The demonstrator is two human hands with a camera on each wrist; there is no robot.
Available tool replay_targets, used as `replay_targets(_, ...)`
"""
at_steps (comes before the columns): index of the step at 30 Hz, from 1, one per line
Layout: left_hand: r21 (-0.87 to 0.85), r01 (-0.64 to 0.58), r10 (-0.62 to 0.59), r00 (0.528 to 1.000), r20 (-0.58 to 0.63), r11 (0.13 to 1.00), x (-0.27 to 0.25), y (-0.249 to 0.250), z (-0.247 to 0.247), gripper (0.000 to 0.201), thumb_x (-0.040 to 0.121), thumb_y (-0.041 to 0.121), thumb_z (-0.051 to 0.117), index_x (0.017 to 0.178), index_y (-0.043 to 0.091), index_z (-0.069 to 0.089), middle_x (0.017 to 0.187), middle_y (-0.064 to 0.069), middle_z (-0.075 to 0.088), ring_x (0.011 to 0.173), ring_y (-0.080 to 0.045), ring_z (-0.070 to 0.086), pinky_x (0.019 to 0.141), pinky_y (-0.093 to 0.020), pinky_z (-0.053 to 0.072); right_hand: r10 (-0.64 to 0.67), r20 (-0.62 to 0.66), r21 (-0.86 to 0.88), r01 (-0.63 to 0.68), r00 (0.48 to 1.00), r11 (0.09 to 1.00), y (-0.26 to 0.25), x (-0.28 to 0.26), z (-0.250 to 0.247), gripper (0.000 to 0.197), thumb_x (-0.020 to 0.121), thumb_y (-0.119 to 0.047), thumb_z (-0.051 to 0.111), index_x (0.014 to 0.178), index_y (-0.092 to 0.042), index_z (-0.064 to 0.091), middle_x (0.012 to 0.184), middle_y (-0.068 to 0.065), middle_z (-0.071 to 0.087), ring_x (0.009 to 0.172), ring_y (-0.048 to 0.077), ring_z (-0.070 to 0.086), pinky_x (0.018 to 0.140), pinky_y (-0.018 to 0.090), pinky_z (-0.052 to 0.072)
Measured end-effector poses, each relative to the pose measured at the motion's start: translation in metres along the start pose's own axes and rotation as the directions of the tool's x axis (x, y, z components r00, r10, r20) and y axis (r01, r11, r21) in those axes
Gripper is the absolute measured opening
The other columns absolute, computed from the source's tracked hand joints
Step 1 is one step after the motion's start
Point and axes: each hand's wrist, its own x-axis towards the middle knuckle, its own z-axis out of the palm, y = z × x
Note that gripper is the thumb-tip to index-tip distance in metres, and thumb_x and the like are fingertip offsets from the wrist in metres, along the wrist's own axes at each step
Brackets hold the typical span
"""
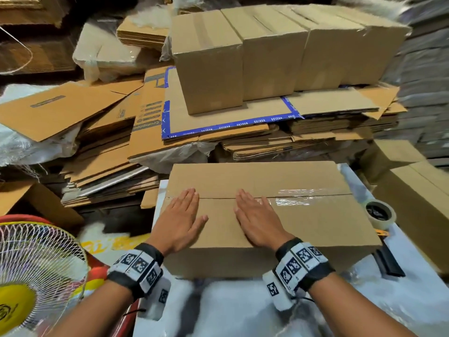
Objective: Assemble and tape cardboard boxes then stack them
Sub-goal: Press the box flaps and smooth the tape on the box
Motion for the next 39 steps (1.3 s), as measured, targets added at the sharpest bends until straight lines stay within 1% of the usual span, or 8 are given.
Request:
replay_targets(5,0.003,0.065,-0.065,0.998,0.009,0.998,-0.002,0.009,-0.002,0.1,0.085,0.074,-0.009,0.161,0.009,-0.001,0.168,-0.01,-0.009,0.156,-0.021,-0.011,0.126,-0.037,-0.005,0.118,-0.031,0.016,-0.117,0.993,0.993,0.01,-0.007,-0.01,0.067,0.106,-0.055,0.009,0.162,-0.017,0.009,0.169,-0.002,0.0,0.156,0.011,0.001,0.126,0.045,-0.006)
replay_targets(10,-0.011,0.057,-0.057,0.998,0.011,0.998,0.018,0.051,-0.004,0.102,0.08,0.068,-0.018,0.161,0.009,-0.002,0.168,-0.011,-0.011,0.156,-0.022,-0.012,0.125,-0.037,-0.005,0.047,-0.007,-0.034,-0.047,0.999,0.998,-0.011,0.01,-0.002,0.068,0.105,-0.055,0.005,0.162,-0.017,0.005,0.17,-0.001,-0.002,0.156,0.014,-0.005,0.126,0.048,-0.006)
replay_targets(17,-0.041,0.045,-0.046,0.999,-0.018,0.998,0.017,0.056,0.005,0.092,0.089,0.064,-0.011,0.162,0.01,0.003,0.169,-0.008,-0.007,0.156,-0.02,-0.006,0.125,-0.035,-0.003,0.149,-0.09,-0.043,-0.153,0.985,0.987,0.066,-0.027,-0.014,0.11,0.071,-0.076,-0.033,0.161,-0.025,0.004,0.167,-0.011,-0.003,0.155,0.008,-0.004,0.124,0.051,-0.011)
replay_targets(23,-0.05,0.217,-0.215,0.976,0.028,0.975,0.031,0.097,-0.008,0.077,0.104,0.056,0.012,0.161,0.004,0.001,0.168,-0.016,-0.008,0.156,-0.028,-0.008,0.126,-0.045,0.001,0.31,-0.232,0.009,-0.317,0.922,0.948,0.055,-0.006,-0.018,0.068,0.106,-0.056,0.013,0.161,-0.018,0.016,0.169,0.004,0.011,0.156,0.018,0.005,0.124,0.052,-0.008)
replay_targets(28,-0.068,0.085,-0.083,0.996,0.027,0.994,0.05,0.128,0.0,0.073,0.105,0.053,0.008,0.161,0.01,-0.004,0.168,-0.007,-0.014,0.155,-0.021,-0.013,0.127,-0.042,-0.002,0.455,-0.208,-0.105,-0.482,0.866,0.87,0.075,0.008,-0.021,0.073,0.1,-0.069,0.014,0.161,-0.032,-0.004,0.168,0.014,-0.009,0.156,0.03,-0.011,0.117,0.069,-0.009)
replay_targets(32,-0.043,0.079,-0.078,0.997,0.028,0.996,0.05,0.125,0.008,0.085,0.092,0.06,-0.01,0.162,0.012,-0.003,0.168,-0.004,-0.015,0.155,-0.017,-0.014,0.126,-0.04,-0.003,0.562,-0.177,-0.077,-0.581,0.808,0.81,0.115,-0.007,-0.034,0.068,0.1,-0.069,0.015,0.159,-0.041,-0.005,0.168,0.015,-0.015,0.154,0.032,-0.017,0.114,0.073,-0.007)
replay_targets(37,-0.056,0.094,-0.094,0.996,0.011,0.994,0.052,0.127,0.012,0.092,0.088,0.067,-0.014,0.162,0.013,-0.004,0.168,-0.004,-0.015,0.155,-0.017,-0.014,0.126,-0.041,-0.005,0.659,-0.27,0.005,-0.683,0.702,0.73,0.147,-0.012,-0.05,0.074,0.1,-0.068,0.019,0.161,-0.034,-0.003,0.168,0.017,-0.012,0.154,0.031,-0.018,0.115,0.072,-0.008)
replay_targets(39,-0.044,0.097,-0.097,0.995,0.009,0.994,0.052,0.125,0.013,0.093,0.088,0.068,-0.013,0.162,0.012,-0.003,0.168,-0.004,-0.014,0.155,-0.017,-0.013,0.126,-0.041,-0.004,0.641,-0.263,-0.012,-0.667,0.721,0.745,0.145,-0.006,-0.047,0.084,0.093,-0.078,0.017,0.161,-0.032,-0.005,0.167,0.019,-0.012,0.153,0.033,-0.02,0.112,0.073,-0.013)
